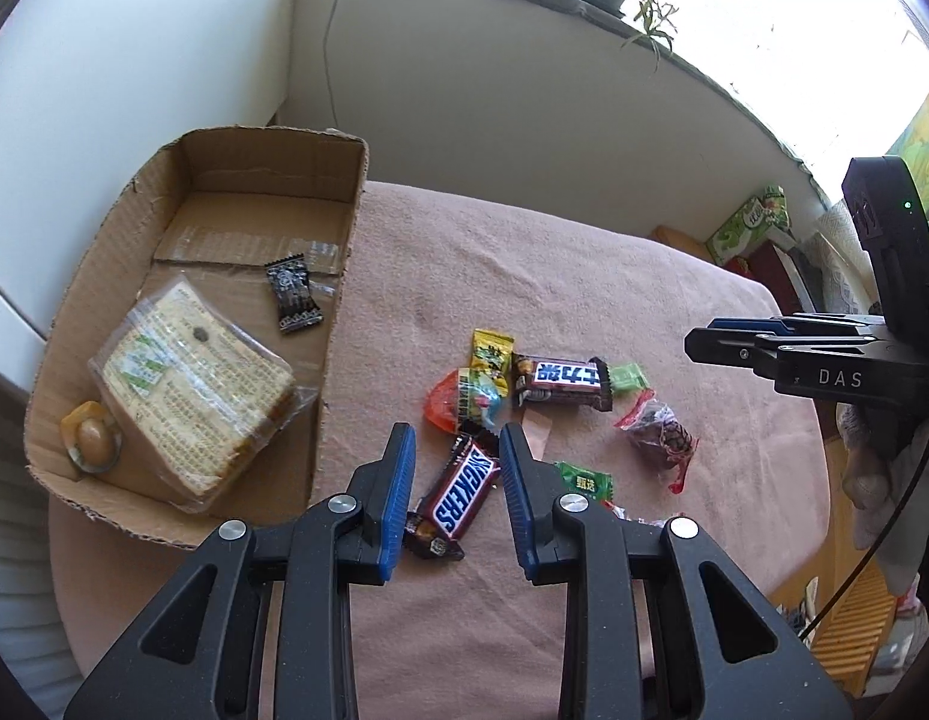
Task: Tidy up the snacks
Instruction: 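Withdraw both grippers from the box back over the remaining snacks, then grasp the Snickers bar with the left gripper while the right grasps the red-trimmed candy bag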
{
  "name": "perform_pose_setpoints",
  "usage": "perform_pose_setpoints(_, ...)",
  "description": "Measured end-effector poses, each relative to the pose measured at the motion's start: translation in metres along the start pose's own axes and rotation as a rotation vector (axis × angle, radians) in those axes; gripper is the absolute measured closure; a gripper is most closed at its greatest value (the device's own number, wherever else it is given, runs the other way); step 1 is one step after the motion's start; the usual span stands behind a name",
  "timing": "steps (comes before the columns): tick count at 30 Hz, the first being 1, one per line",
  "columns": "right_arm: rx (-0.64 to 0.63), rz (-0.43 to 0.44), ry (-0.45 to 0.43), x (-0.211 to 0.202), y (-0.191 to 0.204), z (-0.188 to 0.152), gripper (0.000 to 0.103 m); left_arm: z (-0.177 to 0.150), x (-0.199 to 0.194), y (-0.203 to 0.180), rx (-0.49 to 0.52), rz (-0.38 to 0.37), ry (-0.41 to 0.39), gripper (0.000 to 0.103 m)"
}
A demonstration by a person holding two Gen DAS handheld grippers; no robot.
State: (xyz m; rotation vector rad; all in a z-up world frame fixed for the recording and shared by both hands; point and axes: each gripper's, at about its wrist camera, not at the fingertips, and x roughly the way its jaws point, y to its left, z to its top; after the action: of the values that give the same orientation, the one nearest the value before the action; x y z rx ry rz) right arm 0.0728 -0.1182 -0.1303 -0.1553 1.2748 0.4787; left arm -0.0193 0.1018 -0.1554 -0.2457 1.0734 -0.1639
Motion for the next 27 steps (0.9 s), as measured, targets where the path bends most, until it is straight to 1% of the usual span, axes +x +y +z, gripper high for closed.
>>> perform_pose_setpoints(3, 0.047, -0.012, 0.025, 0.004, -0.021, -0.015, 0.064, -0.005, 0.011, -0.012, 0.017, -0.018, 0.03, 0.075)
perform_pose_setpoints(7, 0.067, -0.025, 0.049, 0.008, -0.036, -0.031, 0.064, -0.012, 0.027, -0.027, 0.047, -0.044, 0.078, 0.075)
perform_pose_setpoints(9, 0.062, -0.018, 0.062, 0.01, -0.037, -0.037, 0.064, -0.016, 0.036, -0.036, 0.065, -0.061, 0.11, 0.075)
perform_pose_setpoints(11, 0.047, -0.014, 0.075, 0.013, -0.035, -0.042, 0.062, -0.02, 0.044, -0.043, 0.081, -0.073, 0.138, 0.075)
perform_pose_setpoints(12, 0.037, -0.017, 0.079, 0.014, -0.033, -0.044, 0.054, -0.022, 0.047, -0.046, 0.086, -0.073, 0.146, 0.075)
perform_pose_setpoints(13, 0.027, -0.023, 0.079, 0.015, -0.032, -0.046, 0.049, -0.024, 0.049, -0.048, 0.089, -0.064, 0.149, 0.075)
perform_pose_setpoints(16, 0.014, -0.02, 0.086, 0.02, -0.029, -0.05, 0.049, -0.027, 0.052, -0.047, 0.077, -0.057, 0.159, 0.075)
perform_pose_setpoints(18, 0.008, -0.019, 0.096, 0.025, -0.027, -0.051, 0.049, -0.029, 0.052, -0.045, 0.079, -0.071, 0.178, 0.076)
perform_pose_setpoints(22, -0.006, -0.027, 0.112, 0.033, -0.027, -0.053, 0.049, -0.037, 0.049, -0.058, 0.131, -0.101, 0.202, 0.075)
perform_pose_setpoints(23, -0.008, -0.027, 0.113, 0.034, -0.027, -0.053, 0.049, -0.04, 0.048, -0.062, 0.147, -0.105, 0.208, 0.066)
perform_pose_setpoints(24, -0.011, -0.025, 0.114, 0.035, -0.027, -0.053, 0.049, -0.042, 0.048, -0.065, 0.159, -0.101, 0.21, 0.05)
perform_pose_setpoints(25, -0.012, -0.023, 0.116, 0.036, -0.028, -0.053, 0.049, -0.043, 0.048, -0.068, 0.165, -0.096, 0.209, 0.046)
perform_pose_setpoints(27, -0.017, -0.023, 0.12, 0.038, -0.028, -0.052, 0.049, -0.044, 0.049, -0.068, 0.158, -0.079, 0.208, 0.044)
